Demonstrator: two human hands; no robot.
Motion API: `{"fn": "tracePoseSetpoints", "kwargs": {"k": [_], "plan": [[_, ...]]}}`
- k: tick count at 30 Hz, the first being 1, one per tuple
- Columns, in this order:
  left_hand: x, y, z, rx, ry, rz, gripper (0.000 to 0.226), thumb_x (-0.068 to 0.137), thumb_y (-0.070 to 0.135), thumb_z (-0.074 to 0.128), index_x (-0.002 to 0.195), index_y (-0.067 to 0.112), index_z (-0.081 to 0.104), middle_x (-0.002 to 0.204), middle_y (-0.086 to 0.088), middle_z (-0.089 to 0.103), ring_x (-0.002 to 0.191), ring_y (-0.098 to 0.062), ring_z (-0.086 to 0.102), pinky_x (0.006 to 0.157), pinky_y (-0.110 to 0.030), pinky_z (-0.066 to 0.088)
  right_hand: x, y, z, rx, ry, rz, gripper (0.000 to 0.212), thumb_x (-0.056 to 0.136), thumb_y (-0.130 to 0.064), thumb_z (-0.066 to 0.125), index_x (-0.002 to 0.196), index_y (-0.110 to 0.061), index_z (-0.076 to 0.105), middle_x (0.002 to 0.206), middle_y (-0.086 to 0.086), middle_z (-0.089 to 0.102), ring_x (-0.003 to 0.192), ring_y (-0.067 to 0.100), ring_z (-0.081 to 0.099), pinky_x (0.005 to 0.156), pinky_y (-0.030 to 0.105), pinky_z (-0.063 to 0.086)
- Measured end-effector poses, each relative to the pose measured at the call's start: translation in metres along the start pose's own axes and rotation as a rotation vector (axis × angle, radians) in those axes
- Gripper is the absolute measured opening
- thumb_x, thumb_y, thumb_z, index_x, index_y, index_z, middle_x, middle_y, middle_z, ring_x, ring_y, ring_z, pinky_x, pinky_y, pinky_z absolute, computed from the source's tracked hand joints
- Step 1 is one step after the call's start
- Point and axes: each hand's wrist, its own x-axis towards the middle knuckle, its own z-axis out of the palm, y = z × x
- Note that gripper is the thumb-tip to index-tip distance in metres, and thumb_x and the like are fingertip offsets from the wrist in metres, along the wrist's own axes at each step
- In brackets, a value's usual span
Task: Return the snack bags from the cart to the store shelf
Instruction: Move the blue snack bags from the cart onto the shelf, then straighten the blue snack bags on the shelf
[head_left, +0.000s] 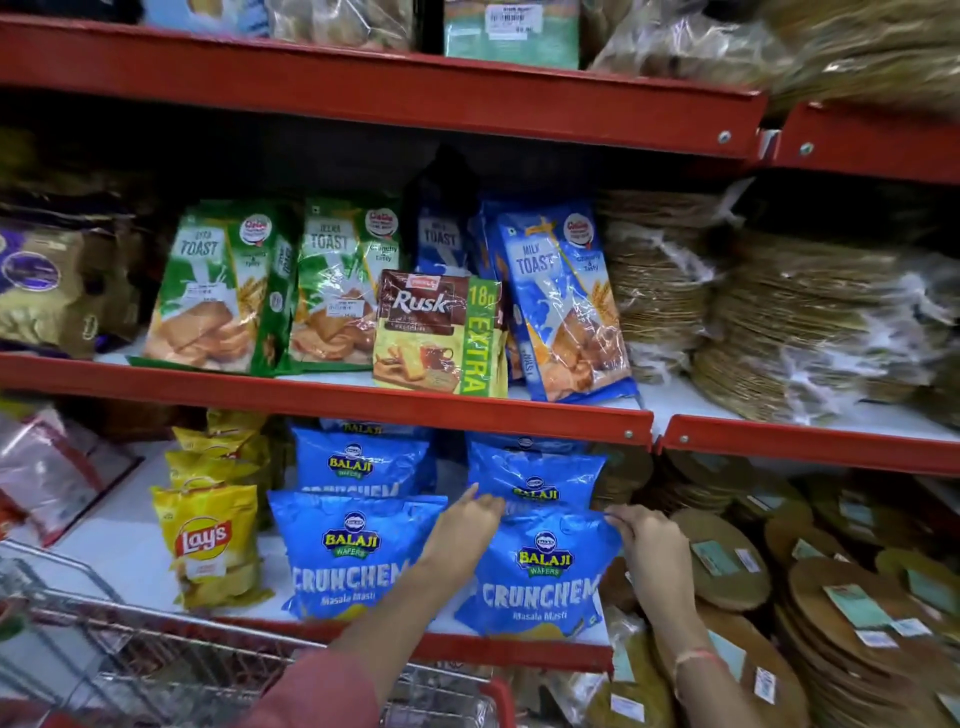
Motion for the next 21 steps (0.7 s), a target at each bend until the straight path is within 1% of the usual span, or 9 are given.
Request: {"fn": "tracePoseSetpoints", "kwargs": {"k": [2,4,6,7,9,11,16,19,21], "plan": [[-0.006,-0.004,-0.002,0.089,0.069,0.083,0.06,0.056,-0.014,0.069,0.112,0.003,0.055,0.111,-0.01,0.065,0.112,-0.02,0.057,0.11,-0.02,0.02,-0.002,-0.003,0.001,-0.052,-0.046,0.033,0.01,0.084,-0.012,0.066,0.093,-0.012,0.071,0.088,0.018,0.072,0.081,0.034,0.065,0.061,0.037,0.05],[-0.015,-0.018,0.002,0.069,0.159,0.14,0.063,0.047,0.0,0.083,0.106,0.01,0.063,0.107,-0.003,0.071,0.107,-0.012,0.062,0.105,-0.026,0.032,-0.003,-0.009,0.009,-0.115,-0.072,-0.004,0.021,0.084,-0.02,0.067,0.103,-0.01,0.066,0.103,0.016,0.069,0.1,0.032,0.062,0.076,0.04,0.052],[-0.031,-0.039,0.0,0.042,0.2,0.192,0.033,0.084,0.016,0.056,0.116,0.008,0.058,0.121,-0.005,0.065,0.118,-0.015,0.054,0.111,-0.037,0.025,-0.007,-0.023,0.02,-0.176,-0.102,-0.116,0.038,0.089,-0.035,0.056,0.115,-0.007,0.06,0.117,0.015,0.065,0.117,0.029,0.054,0.099,0.04,0.038],[-0.04,-0.052,-0.003,0.06,0.183,0.166,0.037,0.095,0.024,0.035,0.122,0.007,0.054,0.128,-0.005,0.06,0.124,-0.016,0.049,0.109,-0.042,0.024,-0.008,-0.034,0.028,-0.198,-0.125,-0.169,0.05,0.09,-0.046,0.042,0.119,-0.007,0.058,0.121,0.013,0.063,0.12,0.028,0.052,0.104,0.037,0.029],[-0.058,-0.081,-0.015,0.097,0.221,0.091,0.049,0.1,0.029,0.015,0.129,0.007,0.048,0.136,-0.005,0.052,0.13,-0.017,0.041,0.105,-0.045,0.025,-0.01,-0.066,0.042,-0.198,-0.146,-0.252,0.07,0.091,-0.058,0.016,0.124,-0.009,0.053,0.126,0.01,0.06,0.123,0.027,0.049,0.105,0.037,0.018],[-0.076,-0.12,-0.028,0.123,0.299,0.046,0.048,0.101,0.03,0.016,0.13,0.007,0.046,0.139,-0.006,0.048,0.133,-0.015,0.034,0.107,-0.044,0.024,-0.011,-0.106,0.057,-0.161,-0.159,-0.315,0.076,0.092,-0.059,0.005,0.125,-0.009,0.052,0.128,0.008,0.059,0.124,0.025,0.048,0.106,0.036,0.016],[-0.122,-0.232,-0.051,0.173,0.325,-0.111,0.053,0.101,0.028,0.009,0.128,0.004,0.048,0.136,-0.011,0.052,0.13,-0.017,0.032,0.111,-0.045,0.014,-0.016,-0.209,0.113,-0.117,-0.199,-0.478,0.061,0.096,-0.049,0.017,0.124,-0.009,0.053,0.125,0.006,0.062,0.124,0.023,0.049,0.106,0.035,0.015],[-0.144,-0.287,-0.059,0.205,0.308,-0.195,0.05,0.1,0.024,0.012,0.123,0.003,0.051,0.127,-0.014,0.059,0.123,-0.022,0.047,0.11,-0.047,0.012,-0.018,-0.269,0.149,-0.183,-0.224,-0.549,0.05,0.087,-0.038,0.03,0.113,-0.011,0.062,0.112,0.002,0.07,0.116,0.02,0.056,0.101,0.038,0.023],[-0.15,-0.323,-0.056,0.269,0.313,-0.232,0.042,0.089,0.013,0.026,0.121,0.002,0.052,0.122,-0.016,0.063,0.114,-0.028,0.057,0.11,-0.047,0.008,-0.014,-0.305,0.173,-0.224,-0.266,-0.595,0.045,0.084,-0.034,0.033,0.105,-0.014,0.066,0.103,-0.002,0.073,0.111,0.018,0.06,0.103,0.038,0.021]]}}
